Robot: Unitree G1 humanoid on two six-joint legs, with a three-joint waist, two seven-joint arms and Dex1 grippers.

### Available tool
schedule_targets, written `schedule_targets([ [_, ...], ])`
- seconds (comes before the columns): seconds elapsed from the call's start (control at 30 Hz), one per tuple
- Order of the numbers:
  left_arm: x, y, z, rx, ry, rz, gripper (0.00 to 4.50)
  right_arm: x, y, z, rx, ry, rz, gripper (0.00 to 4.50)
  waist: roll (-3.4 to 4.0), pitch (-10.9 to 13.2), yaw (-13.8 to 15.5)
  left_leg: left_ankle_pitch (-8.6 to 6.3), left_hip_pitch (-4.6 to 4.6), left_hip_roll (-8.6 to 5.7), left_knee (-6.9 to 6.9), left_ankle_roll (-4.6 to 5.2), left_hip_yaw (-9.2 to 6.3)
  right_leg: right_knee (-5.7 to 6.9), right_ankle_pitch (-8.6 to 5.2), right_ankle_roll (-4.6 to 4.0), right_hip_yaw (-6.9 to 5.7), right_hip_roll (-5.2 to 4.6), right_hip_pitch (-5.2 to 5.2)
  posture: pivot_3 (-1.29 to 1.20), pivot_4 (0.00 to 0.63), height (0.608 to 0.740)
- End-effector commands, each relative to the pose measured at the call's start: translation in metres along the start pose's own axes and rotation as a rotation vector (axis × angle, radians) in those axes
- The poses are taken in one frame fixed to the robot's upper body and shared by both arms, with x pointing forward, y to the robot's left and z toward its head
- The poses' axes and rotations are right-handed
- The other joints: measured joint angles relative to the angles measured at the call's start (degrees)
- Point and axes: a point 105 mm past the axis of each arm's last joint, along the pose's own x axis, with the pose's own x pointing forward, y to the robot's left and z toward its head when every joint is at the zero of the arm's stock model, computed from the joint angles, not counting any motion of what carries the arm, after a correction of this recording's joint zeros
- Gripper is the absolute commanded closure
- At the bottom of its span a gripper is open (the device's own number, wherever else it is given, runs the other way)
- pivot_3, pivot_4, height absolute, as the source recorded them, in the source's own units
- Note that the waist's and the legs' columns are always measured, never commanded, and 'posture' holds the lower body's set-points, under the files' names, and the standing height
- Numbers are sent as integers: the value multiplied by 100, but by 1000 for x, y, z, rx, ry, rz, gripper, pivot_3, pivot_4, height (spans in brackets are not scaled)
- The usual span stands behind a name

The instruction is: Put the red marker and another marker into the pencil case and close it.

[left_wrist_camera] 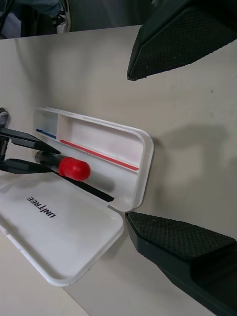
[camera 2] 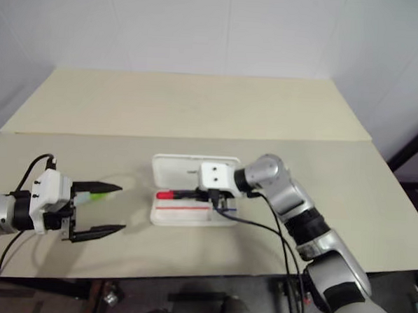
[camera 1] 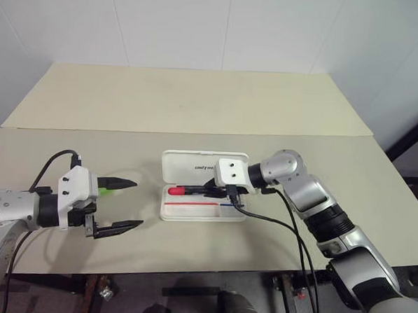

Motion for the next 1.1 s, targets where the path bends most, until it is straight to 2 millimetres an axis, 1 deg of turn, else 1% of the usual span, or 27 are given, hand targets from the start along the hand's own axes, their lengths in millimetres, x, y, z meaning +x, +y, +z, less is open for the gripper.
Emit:
schedule_targets([
  [0.03,0,3,6,33,-17,5,0,2,-7,8,-51,2,-19,3899,0,0,-1,0,0,0,0,0,0,1,0,0,0,0,0,0,150,740],
  [0.07,0,4,6,34,-18,5,0,3,-7,8,-48,2,-14,3899,0,0,-1,0,0,0,0,0,-1,1,0,0,-1,0,0,0,150,740],
  [0.1,0,4,6,34,-18,5,0,3,-6,8,-45,2,-11,3184,0,0,-1,0,0,0,0,0,-1,1,0,0,0,0,0,0,150,740],
  [0.17,1,4,7,36,-21,3,0,3,-7,11,-46,-6,-11,2527,0,0,-3,0,0,0,-1,0,-1,4,0,0,-1,0,0,0,150,740],
  [0.33,2,5,8,37,-25,5,0,2,-10,19,-46,-30,-22,726,0,0,-6,0,0,1,-1,0,-2,6,0,0,-1,1,0,0,150,740],
  [0.4,2,5,8,38,-28,6,0,-1,-11,25,-41,-48,-23,16,0,0,-4,0,0,0,-1,0,-2,6,0,0,-1,0,0,0,150,740],
  [0.57,3,5,8,38,-32,6,0,-9,-10,38,3,-100,-6,16,0,0,-2,0,-2,1,-2,0,-5,9,0,0,-5,0,0,0,150,740],
  [0.63,3,5,8,36,-33,9,0,-18,-4,43,58,-142,19,16,1,1,2,0,-4,2,-3,-1,-8,8,0,0,-8,0,0,0,150,740],
  [0.73,-2,6,4,23,-23,37,0,-41,9,48,120,-213,51,16,1,0,38,-1,-8,2,-4,-1,-12,8,0,0,-13,-2,1,0,150,740],
  [0.83,-14,6,-3,3,-1,89,0,-63,18,40,203,-238,28,16,0,0,59,-4,-14,1,-6,-2,-22,-2,0,0,-26,-6,4,0,150,740],
  [0.9,-20,6,-6,-4,11,118,0,-74,22,34,228,-244,12,16,-1,0,58,-6,-14,1,-7,-3,-20,-6,-1,-1,-26,-8,5,0,150,740],
  [0.93,-27,9,-10,-12,23,155,0,-85,25,30,240,-263,1,16,-1,0,57,-6,-13,2,-6,-3,-20,-11,-1,-1,-26,-7,5,0,150,740],
  [1.0,-38,13,-15,-24,40,211,0,-101,29,23,246,-284,-21,16,-1,0,58,-6,-11,2,-8,-3,-20,-26,-4,-7,-28,-6,4,0,150,740],
  [1.1,-49,17,-20,-35,52,265,0,-114,33,17,225,-280,-34,16,0,0,36,-6,-7,3,-8,-3,-18,-21,-5,-8,-28,-4,4,0,150,740],
])
